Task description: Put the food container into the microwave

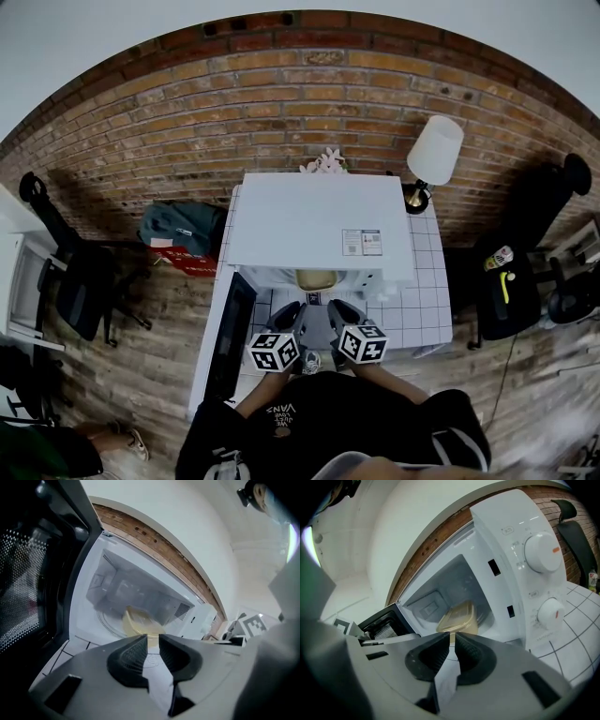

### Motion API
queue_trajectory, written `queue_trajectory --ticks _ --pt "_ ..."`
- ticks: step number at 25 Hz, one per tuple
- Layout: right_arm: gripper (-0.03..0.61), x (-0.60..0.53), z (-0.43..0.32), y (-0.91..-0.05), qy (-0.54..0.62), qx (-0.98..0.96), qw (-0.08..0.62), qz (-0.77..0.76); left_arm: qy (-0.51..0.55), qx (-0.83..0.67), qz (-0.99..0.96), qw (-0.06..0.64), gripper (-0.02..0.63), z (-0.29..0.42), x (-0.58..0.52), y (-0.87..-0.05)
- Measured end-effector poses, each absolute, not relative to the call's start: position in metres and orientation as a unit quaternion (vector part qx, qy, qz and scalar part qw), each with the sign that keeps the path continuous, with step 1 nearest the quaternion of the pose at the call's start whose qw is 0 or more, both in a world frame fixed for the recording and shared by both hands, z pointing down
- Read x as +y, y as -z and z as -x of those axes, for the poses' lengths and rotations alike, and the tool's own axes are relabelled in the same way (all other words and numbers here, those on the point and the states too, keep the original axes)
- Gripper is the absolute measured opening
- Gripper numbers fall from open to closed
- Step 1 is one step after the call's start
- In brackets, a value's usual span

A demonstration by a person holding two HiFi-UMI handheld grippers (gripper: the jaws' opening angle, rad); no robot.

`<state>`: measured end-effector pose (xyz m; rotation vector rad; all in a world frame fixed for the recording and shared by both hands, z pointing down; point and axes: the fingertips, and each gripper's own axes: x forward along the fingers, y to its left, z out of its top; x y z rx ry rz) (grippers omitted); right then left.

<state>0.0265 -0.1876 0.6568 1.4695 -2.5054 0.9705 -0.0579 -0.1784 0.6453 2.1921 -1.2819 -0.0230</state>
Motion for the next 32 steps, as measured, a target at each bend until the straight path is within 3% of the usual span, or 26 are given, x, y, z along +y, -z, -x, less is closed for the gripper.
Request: queue_trajectory --ticks 3,6,32 --pt "0.021 -0.188 -0.025 -0.66 -0.317 -0.815 0.045 -0.483 0.001 -0.477 -0.83 0.29 0.034 0.057 -0.178 -0.646" --pt "0.017 -0.19 -0.023 -0.662 -0.318 -0.812 0.05 -0.486 -0.009 -0.472 -0.833 0.287 0.015 0.057 -0.18 -0.648" --pt "0.011 -0.236 -0.003 -0.676 -0.323 -0.797 0.069 -0.506 -0.031 -0.442 -0.844 0.303 0.012 0.067 -0.221 -0.663"
